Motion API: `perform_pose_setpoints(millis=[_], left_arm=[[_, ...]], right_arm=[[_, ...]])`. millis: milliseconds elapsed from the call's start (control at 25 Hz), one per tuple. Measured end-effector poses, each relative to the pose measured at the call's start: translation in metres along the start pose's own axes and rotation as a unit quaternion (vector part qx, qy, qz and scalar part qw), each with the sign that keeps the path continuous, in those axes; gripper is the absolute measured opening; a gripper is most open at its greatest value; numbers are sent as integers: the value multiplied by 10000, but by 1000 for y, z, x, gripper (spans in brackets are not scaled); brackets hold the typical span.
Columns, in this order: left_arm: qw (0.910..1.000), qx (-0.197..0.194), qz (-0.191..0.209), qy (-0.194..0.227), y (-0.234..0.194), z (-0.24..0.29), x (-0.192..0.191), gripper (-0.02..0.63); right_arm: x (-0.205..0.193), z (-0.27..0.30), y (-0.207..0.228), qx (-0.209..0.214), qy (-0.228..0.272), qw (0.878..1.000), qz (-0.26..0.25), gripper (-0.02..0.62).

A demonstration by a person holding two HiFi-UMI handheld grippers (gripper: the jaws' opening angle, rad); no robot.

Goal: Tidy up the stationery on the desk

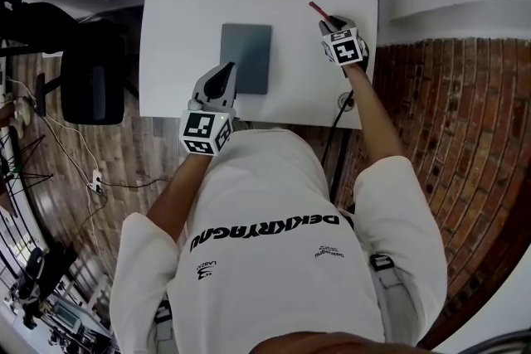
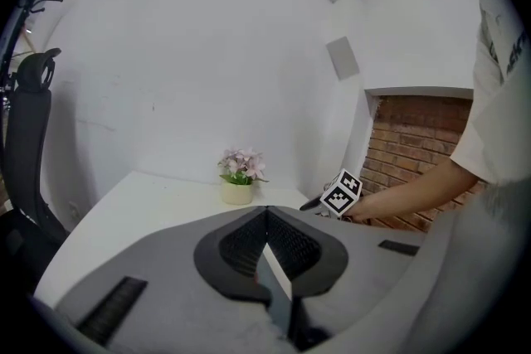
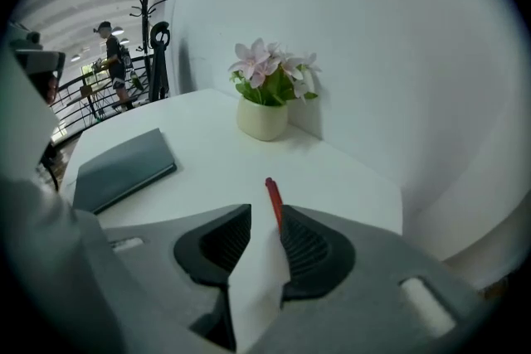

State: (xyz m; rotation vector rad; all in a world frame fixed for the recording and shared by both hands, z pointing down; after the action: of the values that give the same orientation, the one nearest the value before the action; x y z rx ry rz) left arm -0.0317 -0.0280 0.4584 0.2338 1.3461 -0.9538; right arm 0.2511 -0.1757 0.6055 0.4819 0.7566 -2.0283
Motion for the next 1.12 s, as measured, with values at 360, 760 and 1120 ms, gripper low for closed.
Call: perform_pose_setpoints(millis=[360, 760, 1120], left_arm=[[9994, -2, 286, 197, 3, -11, -7, -3], [9984, 517, 212, 86, -7, -28, -32, -3], [9979, 637, 105, 96, -10, -33, -33, -3]], right_arm=[[-4, 26, 8, 379, -233, 9969, -642, 109], [-10, 50, 12, 671, -396, 9942, -743, 103], [-11, 54, 10, 825, -755, 9896, -907, 74]])
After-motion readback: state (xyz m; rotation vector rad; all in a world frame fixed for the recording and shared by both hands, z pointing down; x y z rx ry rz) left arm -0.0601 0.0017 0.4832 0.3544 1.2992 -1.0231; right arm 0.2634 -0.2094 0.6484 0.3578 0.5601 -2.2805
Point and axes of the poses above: the fingertips, and each gripper's own axes: z forward along the fingers, y to its right, x out of its top, the point moved 4 cm from there along -z, backward along the fingers, and after that the axes turned 13 degrees about -x, right-handed, at the moved point
